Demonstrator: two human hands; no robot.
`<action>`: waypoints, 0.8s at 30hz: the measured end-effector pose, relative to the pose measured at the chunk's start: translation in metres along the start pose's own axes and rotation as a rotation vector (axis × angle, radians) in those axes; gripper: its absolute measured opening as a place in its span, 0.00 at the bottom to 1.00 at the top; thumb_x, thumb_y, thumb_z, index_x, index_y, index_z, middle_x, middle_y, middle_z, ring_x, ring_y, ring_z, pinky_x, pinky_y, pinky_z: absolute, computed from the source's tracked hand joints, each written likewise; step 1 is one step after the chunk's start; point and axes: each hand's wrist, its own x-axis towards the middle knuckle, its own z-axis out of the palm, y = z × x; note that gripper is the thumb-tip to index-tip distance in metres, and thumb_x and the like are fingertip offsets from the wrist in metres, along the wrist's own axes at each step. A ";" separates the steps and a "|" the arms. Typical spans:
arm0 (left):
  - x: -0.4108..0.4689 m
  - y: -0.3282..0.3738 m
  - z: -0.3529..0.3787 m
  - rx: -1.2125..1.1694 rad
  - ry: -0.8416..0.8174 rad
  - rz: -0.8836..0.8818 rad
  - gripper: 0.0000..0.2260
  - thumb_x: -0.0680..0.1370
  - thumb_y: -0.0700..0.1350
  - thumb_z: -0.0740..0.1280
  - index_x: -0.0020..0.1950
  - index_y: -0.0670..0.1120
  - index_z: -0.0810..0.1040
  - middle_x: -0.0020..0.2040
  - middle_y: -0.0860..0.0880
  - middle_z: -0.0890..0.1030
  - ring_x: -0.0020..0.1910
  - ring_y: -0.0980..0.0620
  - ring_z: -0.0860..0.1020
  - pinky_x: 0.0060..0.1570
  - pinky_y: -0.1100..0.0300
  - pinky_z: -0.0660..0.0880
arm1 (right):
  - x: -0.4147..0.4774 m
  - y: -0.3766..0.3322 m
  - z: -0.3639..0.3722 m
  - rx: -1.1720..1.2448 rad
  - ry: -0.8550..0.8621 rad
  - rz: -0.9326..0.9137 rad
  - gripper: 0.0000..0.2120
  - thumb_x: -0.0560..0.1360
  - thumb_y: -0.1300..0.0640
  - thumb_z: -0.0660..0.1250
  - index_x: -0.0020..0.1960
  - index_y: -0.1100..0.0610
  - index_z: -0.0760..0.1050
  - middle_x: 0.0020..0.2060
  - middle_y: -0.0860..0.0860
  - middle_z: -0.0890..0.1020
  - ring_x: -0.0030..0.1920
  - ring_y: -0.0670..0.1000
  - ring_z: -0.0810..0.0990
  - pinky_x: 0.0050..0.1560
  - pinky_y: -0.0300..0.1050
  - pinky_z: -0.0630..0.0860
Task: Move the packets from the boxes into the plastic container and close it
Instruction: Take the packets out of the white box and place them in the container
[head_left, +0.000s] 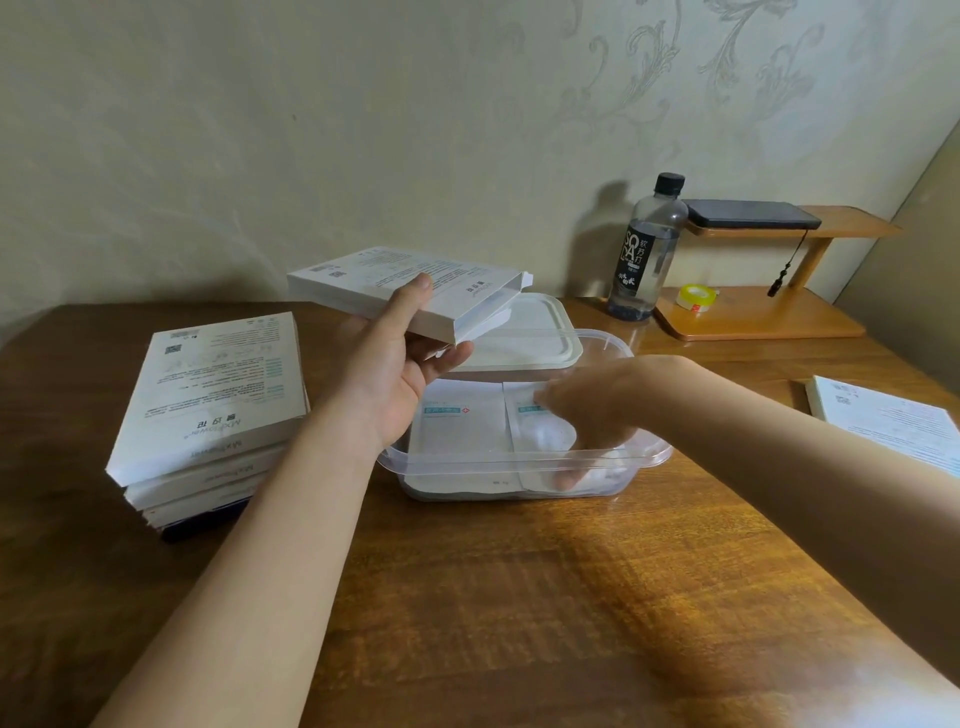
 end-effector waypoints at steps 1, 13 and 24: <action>0.000 0.000 0.000 -0.001 0.000 0.000 0.05 0.80 0.42 0.70 0.52 0.51 0.76 0.38 0.51 0.87 0.43 0.51 0.85 0.42 0.54 0.84 | 0.000 0.001 -0.001 0.006 0.000 0.000 0.37 0.71 0.34 0.71 0.72 0.55 0.70 0.54 0.51 0.81 0.52 0.51 0.80 0.49 0.41 0.76; 0.004 -0.002 -0.004 0.007 0.003 -0.017 0.08 0.79 0.44 0.71 0.57 0.49 0.77 0.47 0.47 0.86 0.45 0.50 0.86 0.39 0.55 0.83 | 0.008 -0.012 -0.004 0.060 0.034 -0.053 0.41 0.69 0.30 0.69 0.72 0.55 0.71 0.58 0.51 0.81 0.55 0.52 0.80 0.56 0.44 0.78; 0.004 -0.002 -0.003 -0.004 0.019 -0.018 0.07 0.79 0.43 0.71 0.55 0.49 0.77 0.48 0.46 0.85 0.46 0.48 0.85 0.35 0.56 0.82 | 0.005 -0.014 -0.006 0.026 0.011 -0.033 0.44 0.68 0.28 0.67 0.75 0.55 0.67 0.59 0.51 0.80 0.56 0.53 0.79 0.58 0.46 0.78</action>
